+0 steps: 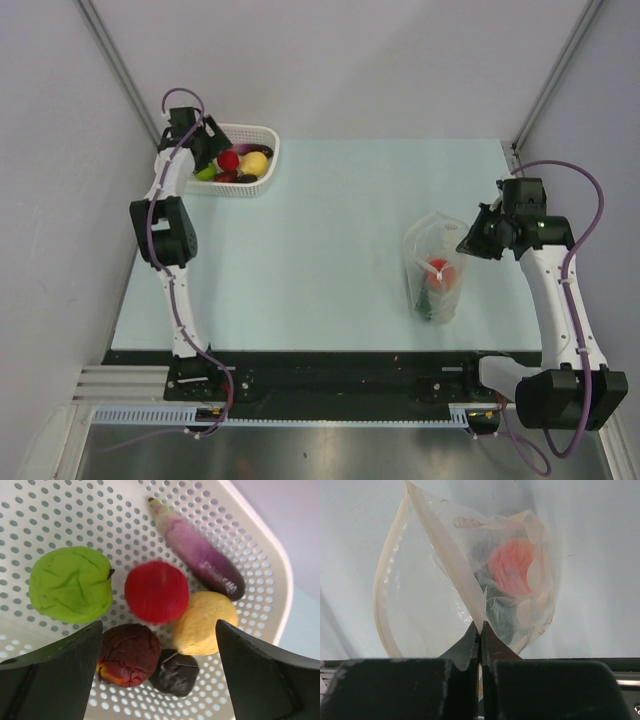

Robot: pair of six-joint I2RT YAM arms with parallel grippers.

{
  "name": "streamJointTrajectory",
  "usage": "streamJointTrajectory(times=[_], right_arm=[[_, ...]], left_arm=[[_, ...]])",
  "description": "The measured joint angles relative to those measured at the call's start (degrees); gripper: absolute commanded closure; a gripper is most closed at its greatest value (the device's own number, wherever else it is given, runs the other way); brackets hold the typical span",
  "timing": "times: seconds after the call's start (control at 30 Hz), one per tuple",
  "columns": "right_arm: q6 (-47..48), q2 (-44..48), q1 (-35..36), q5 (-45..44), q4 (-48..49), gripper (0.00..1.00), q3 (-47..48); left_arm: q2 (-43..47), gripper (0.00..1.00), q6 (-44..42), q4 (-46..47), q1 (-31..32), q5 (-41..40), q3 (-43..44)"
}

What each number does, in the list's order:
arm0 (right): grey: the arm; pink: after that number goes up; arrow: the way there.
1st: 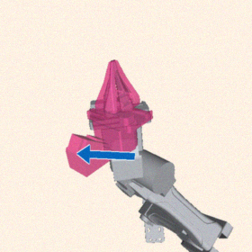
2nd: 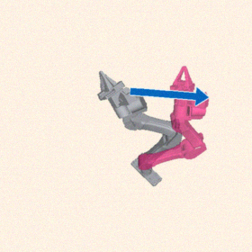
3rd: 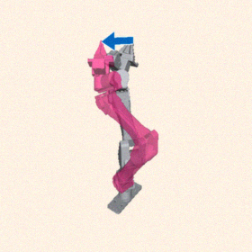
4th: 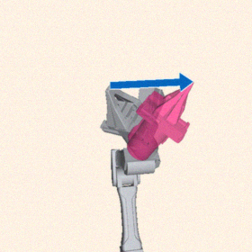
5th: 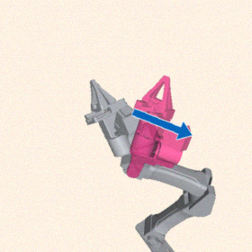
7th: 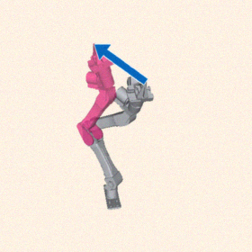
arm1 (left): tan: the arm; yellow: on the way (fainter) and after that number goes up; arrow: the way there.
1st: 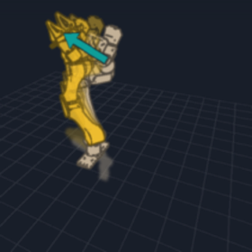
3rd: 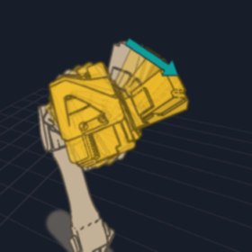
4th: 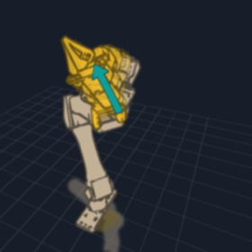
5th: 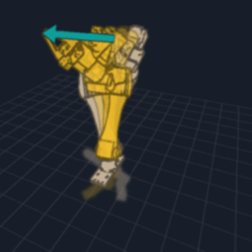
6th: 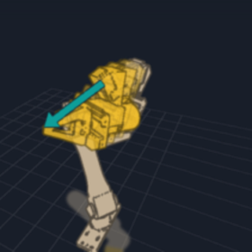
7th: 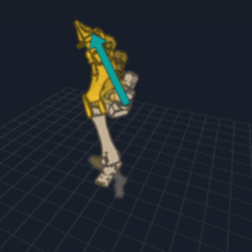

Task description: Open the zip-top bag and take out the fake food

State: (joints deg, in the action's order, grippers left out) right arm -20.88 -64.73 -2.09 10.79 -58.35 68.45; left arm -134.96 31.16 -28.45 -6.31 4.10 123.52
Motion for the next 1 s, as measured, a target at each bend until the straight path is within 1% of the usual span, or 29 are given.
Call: streamJointTrajectory(times=[0.1, 0.17, 0.2, 0.27, 0.3, 0.37, 0.4, 0.47, 0.5, 0.53, 0.57, 0.6, 0.63, 0.67, 0.73, 0.77, 0.8, 0.87, 0.9, 1.0], right_arm=[[0.0, -0.1, 0.4, 0.3, 0.0, 1.0, 0.0], [0.0, -0.2, 0.9, 0.4, 0.0, 1.0, 0.0], [0.0, -0.2, 1.2, 0.5, 0.0, 1.0, 0.0], [0.0, -0.2, 2.3, 0.4, 0.0, 1.0, 0.1], [0.0, -0.1, 3.1, 0.5, 0.0, 1.0, 0.1], [0.0, -0.1, 4.4, 0.6, 0.0, 1.0, 0.2], [0.0, -0.1, 5.2, 0.6, 0.0, 1.0, 0.3], [-0.2, 0.1, 6.6, 0.6, 0.0, 1.0, 0.3], [-0.3, 0.4, 7.7, 0.6, 0.0, 1.0, 0.3], [-0.5, 0.6, 8.3, 0.6, 0.0, 1.0, 0.3], [-0.9, 0.9, 9.2, 0.6, 0.0, 1.0, 0.3], [-1.2, 1.2, 9.7, 0.6, 0.0, 1.0, 0.3], [-1.5, 1.5, 10.6, 0.6, 0.0, 1.0, 0.3], [-1.7, 1.7, 11.1, 0.6, 0.0, 1.0, 0.3], [-2.2, 1.9, 12.1, 0.6, 0.1, 1.0, 0.3], [-2.5, 1.9, 12.4, 0.7, 0.2, 1.0, 0.3], [-2.7, 1.9, 12.5, 0.7, 0.3, 1.0, 0.3], [-3.1, 1.9, 12.5, 0.7, 0.5, 1.0, 0.3], [-3.3, 1.9, 12.5, 0.7, 0.6, 1.0, 0.3], [-4.0, 1.9, 12.5, 0.6, 1.0, 1.0, 0.3]], left_arm=[[0.7, 0.11, -1.0, -1.5, 0.3, -0.6, -0.4], [2.8, 0.21, -1.8, -1.9, 0.6, -0.5, -2.7], [4.3, 0.28, -2.0, -2.1, 0.9, -0.4, -4.0], [9.1, 0.34, -2.9, -1.3, 1.6, 0.3, -10.1], [12.6, 0.4, -3.3, -0.5, 2.5, 0.8, -14.3], [18.8, 0.46, -3.6, 1.1, 5.1, 2.4, -21.2], [23.0, 0.51, -3.8, 2.4, 7.6, 3.2, -25.7], [28.7, 0.58, -3.7, 3.9, 13.2, 5.6, -30.8], [31.6, 0.66, -3.8, 4.7, 17.6, 6.8, -32.9], [33.1, 0.68, -3.8, 5.2, 20.8, 8.0, -33.8], [34.6, 0.7, -3.8, 6.1, 25.4, 9.1, -34.7], [35.6, 0.77, -3.9, 6.6, 28.7, 9.9, -35.2], [36.6, 0.78, -3.9, 7.5, 33.7, 10.9, -35.8], [37.1, 0.79, -3.7, 7.9, 37.2, 11.5, -36.1], [37.8, 0.83, -3.5, 9.1, 44.9, 13.2, -36.3], [37.8, 0.87, -3.5, 9.4, 47.3, 13.8, -36.3], [37.7, 1.0, -3.2, 9.8, 49.8, 14.3, -36.2], [36.7, 1.0, -2.5, 9.0, 53.0, 15.4, -34.8], [35.1, 1.0, -2.2, 8.2, 54.1, 15.9, -32.3], [29.3, 1.0, -1.7, 6.5, 55.2, 16.0, -25.0]])
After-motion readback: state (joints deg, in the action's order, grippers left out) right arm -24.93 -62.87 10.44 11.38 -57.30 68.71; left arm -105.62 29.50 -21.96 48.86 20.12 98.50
